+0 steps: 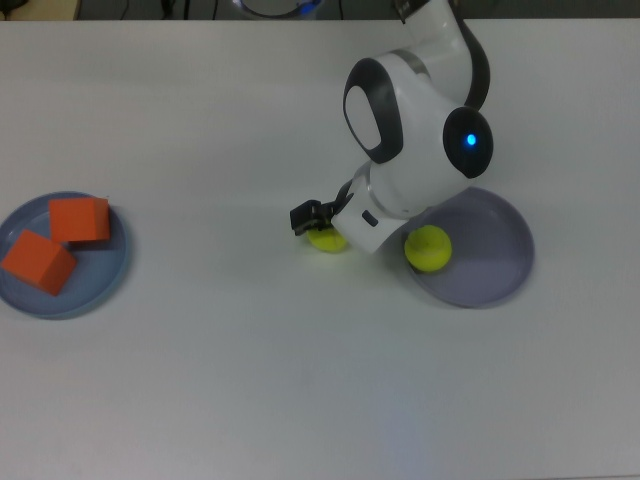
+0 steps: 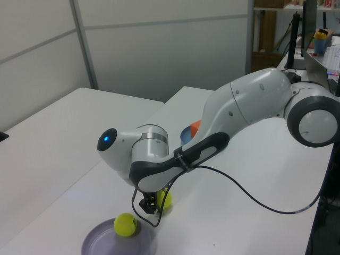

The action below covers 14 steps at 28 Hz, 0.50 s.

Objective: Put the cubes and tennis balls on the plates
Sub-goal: 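Move the gripper to the other tennis ball and grasp it, then place the second tennis ball on the lavender plate beside the first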

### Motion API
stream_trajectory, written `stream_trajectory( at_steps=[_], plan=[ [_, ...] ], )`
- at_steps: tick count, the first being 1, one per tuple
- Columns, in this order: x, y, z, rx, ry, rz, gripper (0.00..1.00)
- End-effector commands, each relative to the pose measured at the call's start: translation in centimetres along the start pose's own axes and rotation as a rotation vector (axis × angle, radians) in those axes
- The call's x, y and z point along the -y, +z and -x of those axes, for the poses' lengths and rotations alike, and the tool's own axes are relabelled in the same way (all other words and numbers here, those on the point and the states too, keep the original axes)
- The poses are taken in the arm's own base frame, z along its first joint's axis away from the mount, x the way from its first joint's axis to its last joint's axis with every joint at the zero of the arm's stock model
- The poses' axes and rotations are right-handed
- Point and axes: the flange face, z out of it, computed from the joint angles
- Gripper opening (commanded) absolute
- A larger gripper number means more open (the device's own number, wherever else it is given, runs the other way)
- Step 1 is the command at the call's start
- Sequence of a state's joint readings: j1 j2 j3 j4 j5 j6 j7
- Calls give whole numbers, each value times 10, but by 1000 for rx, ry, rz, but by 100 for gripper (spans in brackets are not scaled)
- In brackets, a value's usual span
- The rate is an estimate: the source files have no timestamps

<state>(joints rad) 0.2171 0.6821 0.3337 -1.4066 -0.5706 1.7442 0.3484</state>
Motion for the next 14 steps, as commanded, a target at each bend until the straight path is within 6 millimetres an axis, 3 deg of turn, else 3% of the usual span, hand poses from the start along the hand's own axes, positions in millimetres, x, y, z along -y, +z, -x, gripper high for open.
stream_trajectory(
  at_steps=[1,2,6,10,12,14],
  plan=[
    [-3,-1,-1,-34,3,14,25],
    [-2,-4,-1,-35,7,6,0],
    [-6,-16,-3,-57,24,0,0],
    [-14,-57,-7,-140,50,-31,0],
    [1,-90,-2,-215,30,-64,0],
    [8,-107,1,-251,22,-80,0]
  ],
)
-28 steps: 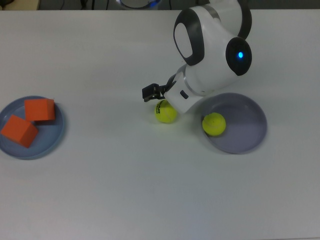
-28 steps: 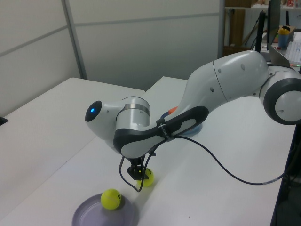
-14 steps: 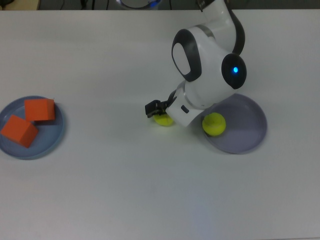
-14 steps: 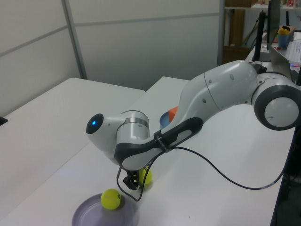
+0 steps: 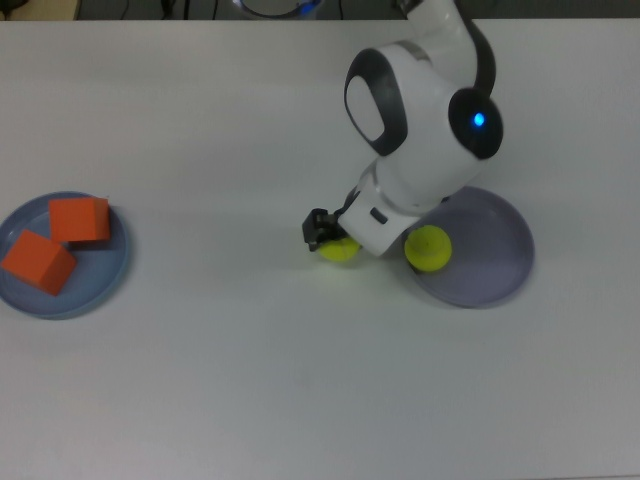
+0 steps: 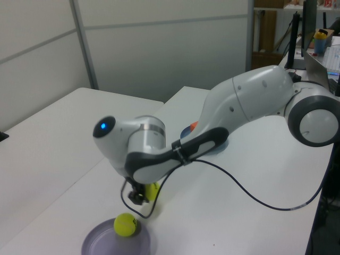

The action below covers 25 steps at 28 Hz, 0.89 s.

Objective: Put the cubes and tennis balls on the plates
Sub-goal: 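Place the second tennis ball on the lavender plate beside the first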

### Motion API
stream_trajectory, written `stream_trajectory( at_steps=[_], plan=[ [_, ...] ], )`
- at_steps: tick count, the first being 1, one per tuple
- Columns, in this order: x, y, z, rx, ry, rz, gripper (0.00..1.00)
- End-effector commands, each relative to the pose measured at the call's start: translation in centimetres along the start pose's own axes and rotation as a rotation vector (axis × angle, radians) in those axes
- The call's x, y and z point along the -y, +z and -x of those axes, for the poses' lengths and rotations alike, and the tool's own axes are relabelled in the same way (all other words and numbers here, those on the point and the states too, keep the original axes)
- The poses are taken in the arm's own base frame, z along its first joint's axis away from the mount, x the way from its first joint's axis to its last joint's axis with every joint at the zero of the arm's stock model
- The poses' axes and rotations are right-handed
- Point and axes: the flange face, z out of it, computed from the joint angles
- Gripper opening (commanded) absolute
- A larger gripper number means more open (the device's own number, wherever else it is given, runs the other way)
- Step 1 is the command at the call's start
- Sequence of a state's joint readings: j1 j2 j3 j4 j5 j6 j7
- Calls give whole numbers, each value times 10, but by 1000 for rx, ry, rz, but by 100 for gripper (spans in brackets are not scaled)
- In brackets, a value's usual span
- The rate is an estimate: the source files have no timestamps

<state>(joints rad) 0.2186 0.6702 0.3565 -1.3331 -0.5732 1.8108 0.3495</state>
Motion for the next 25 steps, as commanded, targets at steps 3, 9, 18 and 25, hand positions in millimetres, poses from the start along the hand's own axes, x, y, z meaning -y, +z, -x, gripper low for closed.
stream_trajectory(
  at_steps=[3,9,18,25],
  plan=[
    [35,-72,9,-137,-26,-61,0],
    [93,-84,20,-169,-79,-73,6],
    [136,-53,34,-133,-79,-27,94],
    [141,-58,36,-139,-57,-31,100]
  ],
)
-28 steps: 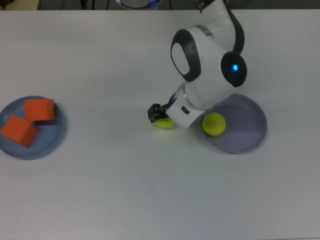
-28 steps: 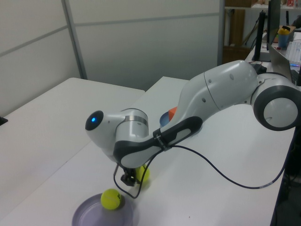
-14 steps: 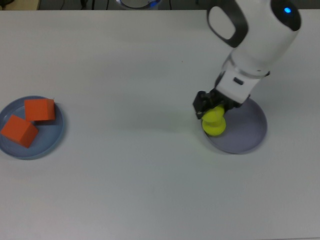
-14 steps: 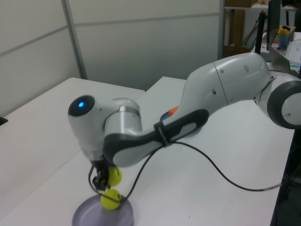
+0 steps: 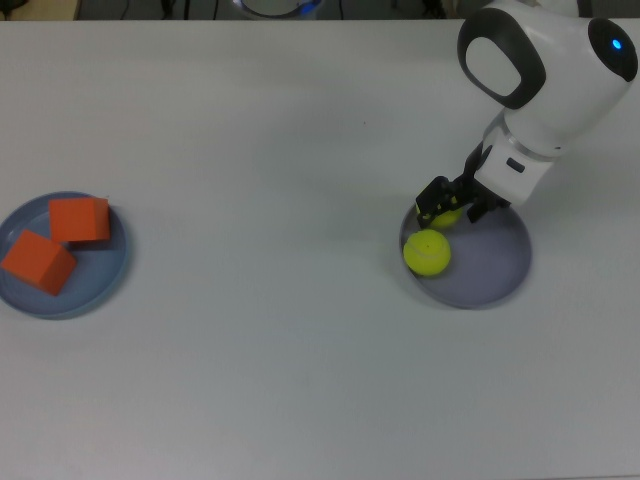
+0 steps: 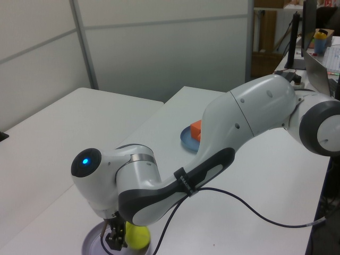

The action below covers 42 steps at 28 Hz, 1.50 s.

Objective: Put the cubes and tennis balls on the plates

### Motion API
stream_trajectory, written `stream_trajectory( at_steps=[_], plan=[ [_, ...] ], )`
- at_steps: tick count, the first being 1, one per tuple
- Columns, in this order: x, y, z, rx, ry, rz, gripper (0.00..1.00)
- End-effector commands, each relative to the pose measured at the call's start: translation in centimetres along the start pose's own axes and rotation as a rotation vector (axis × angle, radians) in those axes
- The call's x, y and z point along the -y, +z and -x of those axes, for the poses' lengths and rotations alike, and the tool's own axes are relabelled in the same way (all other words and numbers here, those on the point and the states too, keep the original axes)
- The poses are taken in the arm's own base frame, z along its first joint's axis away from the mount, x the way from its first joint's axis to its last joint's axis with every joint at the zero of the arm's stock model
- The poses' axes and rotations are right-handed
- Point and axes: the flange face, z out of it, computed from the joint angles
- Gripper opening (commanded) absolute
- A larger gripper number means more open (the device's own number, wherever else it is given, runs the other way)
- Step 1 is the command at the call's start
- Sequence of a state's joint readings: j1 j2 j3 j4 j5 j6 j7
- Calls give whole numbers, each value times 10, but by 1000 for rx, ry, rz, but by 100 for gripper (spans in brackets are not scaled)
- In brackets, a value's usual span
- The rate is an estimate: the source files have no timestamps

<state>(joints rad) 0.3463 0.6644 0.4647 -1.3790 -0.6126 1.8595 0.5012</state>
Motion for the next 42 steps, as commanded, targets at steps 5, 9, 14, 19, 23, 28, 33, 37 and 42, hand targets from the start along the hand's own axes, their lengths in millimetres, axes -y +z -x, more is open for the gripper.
stream_trajectory(
  at_steps=[5,9,14,19,23,28,33,37,42],
  plan=[
    [-9,-19,0,-47,38,6,100],
    [-37,-64,-2,-108,74,-6,100],
    [-79,-104,2,-137,102,-54,100],
    [-151,-149,16,-164,150,-82,100],
    [-206,-155,28,-105,146,-52,100],
    [-268,-154,51,-13,151,-24,100],
    [-334,-163,79,38,140,-105,100],
    [-379,-166,102,43,140,-192,100],
    [-413,-180,122,9,152,-192,100]
  ],
)
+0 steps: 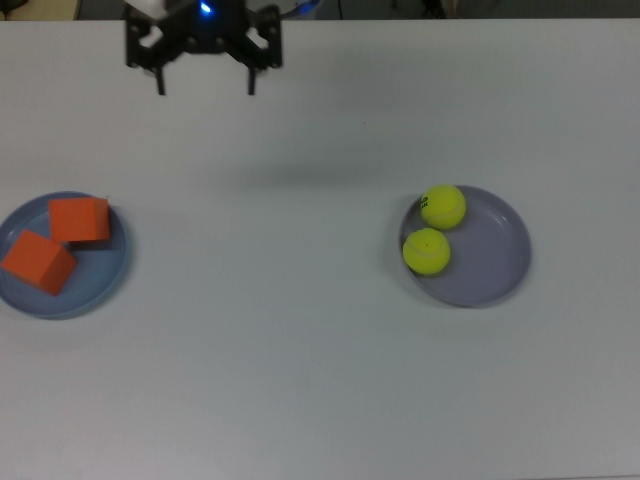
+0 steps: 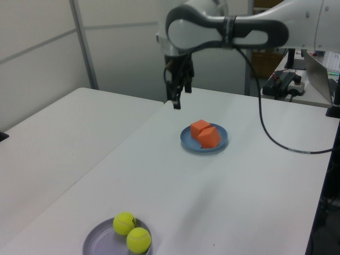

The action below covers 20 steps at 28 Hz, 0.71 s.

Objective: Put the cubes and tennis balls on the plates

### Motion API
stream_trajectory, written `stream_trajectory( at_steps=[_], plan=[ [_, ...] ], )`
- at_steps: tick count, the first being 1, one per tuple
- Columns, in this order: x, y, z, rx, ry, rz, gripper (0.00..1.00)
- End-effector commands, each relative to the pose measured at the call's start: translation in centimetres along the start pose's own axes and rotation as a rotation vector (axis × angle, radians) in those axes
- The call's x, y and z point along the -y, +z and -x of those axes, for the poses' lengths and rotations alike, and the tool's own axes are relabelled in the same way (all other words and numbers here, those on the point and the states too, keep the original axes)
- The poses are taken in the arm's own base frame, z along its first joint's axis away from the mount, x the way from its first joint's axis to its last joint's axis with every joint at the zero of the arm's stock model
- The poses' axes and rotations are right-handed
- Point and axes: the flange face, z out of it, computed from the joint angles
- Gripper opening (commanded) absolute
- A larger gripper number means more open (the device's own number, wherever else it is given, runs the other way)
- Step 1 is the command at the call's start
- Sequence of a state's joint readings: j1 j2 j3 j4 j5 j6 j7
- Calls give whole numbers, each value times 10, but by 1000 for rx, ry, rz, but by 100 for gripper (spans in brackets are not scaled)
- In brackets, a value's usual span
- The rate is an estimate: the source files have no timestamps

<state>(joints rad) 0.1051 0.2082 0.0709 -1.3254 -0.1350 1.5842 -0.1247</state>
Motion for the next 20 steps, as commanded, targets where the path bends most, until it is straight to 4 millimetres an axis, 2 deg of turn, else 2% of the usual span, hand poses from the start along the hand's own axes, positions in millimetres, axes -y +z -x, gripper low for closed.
stream_trajectory(
  at_steps=[1,6,14,20],
  plan=[
    [-20,-18,19,-12,10,-11,100],
    [-34,-20,24,-13,31,-15,100],
    [-29,-14,25,26,23,13,100],
    [-36,-14,27,30,19,48,100]
  ],
)
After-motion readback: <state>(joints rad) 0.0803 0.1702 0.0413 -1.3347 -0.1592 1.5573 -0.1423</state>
